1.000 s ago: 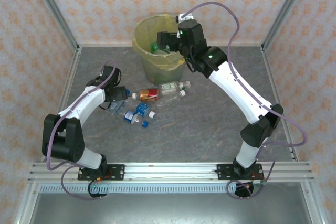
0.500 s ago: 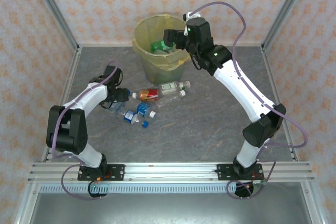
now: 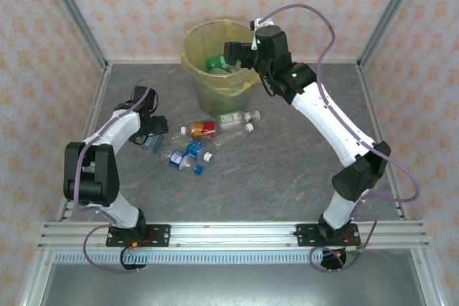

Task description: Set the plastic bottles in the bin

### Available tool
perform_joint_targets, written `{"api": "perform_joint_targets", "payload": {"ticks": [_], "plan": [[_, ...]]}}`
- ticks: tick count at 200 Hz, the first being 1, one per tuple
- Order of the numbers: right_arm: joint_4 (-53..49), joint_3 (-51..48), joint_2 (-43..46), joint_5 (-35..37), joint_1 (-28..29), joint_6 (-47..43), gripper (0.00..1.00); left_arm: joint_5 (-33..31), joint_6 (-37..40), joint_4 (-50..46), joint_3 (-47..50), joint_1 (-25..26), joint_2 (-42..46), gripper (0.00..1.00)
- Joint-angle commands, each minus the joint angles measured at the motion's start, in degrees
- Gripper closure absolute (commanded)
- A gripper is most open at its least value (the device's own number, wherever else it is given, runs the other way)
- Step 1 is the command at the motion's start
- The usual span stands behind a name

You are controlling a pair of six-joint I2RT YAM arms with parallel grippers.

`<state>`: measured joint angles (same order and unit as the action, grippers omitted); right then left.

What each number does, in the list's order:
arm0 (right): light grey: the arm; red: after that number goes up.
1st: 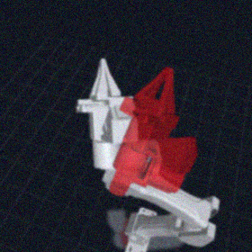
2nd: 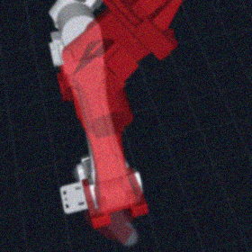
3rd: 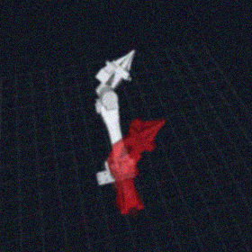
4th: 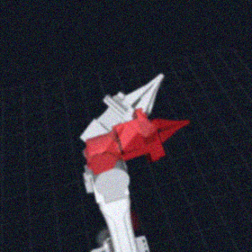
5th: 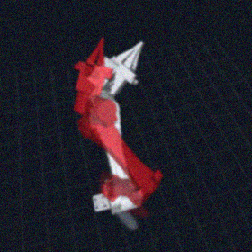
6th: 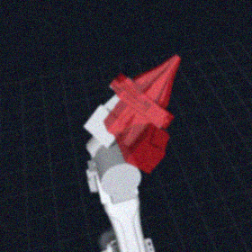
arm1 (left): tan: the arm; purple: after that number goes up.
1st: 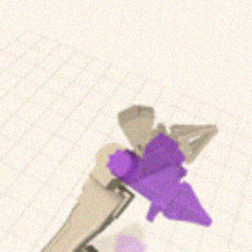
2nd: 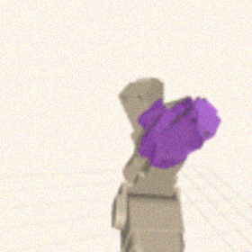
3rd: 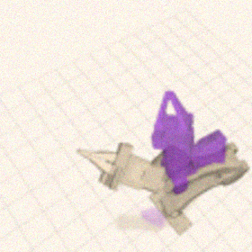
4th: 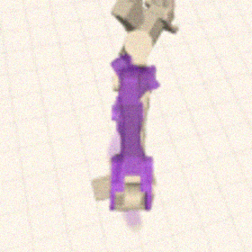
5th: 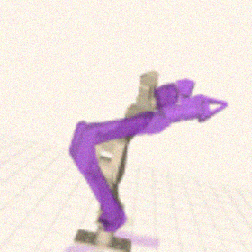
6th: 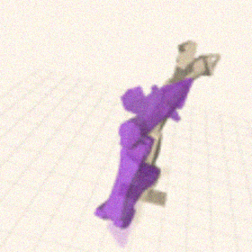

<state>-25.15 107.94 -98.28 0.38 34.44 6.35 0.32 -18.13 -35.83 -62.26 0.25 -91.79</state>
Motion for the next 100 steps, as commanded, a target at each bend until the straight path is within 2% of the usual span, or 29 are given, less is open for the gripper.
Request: {"api": "perform_joint_targets", "payload": {"ticks": [1,28,100], "plan": [[1.6,-1.0,2.8,0.2,-0.4,-0.3,0.0,3.1,-1.1,-1.3,-4.3,-0.3,-0.3,0.12],[2.6,-3.2,4.2,0.3,-0.4,-0.2,0.0,4.9,0.0,-1.9,-6.3,-0.2,-1.3,0.12],[4.3,-7.6,7.4,1.0,-0.9,-0.5,0.0,2.2,2.9,-4.1,-7.5,-0.2,-9.0,0.14]]}}
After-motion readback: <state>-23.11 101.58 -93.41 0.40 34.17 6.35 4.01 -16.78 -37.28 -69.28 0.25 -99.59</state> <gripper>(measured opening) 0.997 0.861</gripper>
